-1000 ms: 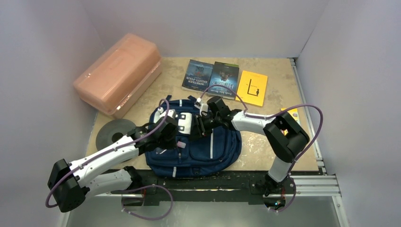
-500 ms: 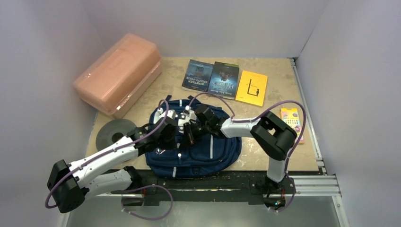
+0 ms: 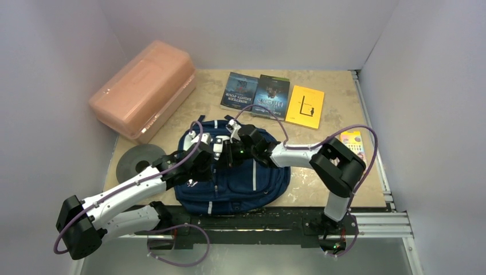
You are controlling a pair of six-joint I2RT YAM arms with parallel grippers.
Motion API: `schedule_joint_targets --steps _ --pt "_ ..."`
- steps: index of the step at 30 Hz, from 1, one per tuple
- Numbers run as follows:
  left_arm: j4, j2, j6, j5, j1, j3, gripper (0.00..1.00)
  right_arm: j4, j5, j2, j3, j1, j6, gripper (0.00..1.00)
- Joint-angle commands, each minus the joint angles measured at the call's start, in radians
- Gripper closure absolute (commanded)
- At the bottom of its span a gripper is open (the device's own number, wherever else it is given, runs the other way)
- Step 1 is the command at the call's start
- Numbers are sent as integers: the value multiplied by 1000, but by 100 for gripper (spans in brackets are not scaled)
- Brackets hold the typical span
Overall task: Pack the student bag
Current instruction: Place the stationery in the student bag, then pick up the stationery from the center of the board.
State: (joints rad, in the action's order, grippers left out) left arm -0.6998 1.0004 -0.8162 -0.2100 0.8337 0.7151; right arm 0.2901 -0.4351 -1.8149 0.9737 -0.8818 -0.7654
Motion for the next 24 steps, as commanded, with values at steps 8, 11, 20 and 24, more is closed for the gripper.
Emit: schedule_joint_targets --steps 8,11,20,24 --pt "52 -12 9 5 4 -17 90 -446 297 487 -137 116 251 59" --pt "55 -8 19 20 4 -8 77 -536 339 619 -196 303 289 45" --pt "24 -76 84 93 4 81 24 -679 526 720 -244 863 260 9" --pt "15 -121 125 163 4 122 14 -632 413 681 -285 1103 207 10"
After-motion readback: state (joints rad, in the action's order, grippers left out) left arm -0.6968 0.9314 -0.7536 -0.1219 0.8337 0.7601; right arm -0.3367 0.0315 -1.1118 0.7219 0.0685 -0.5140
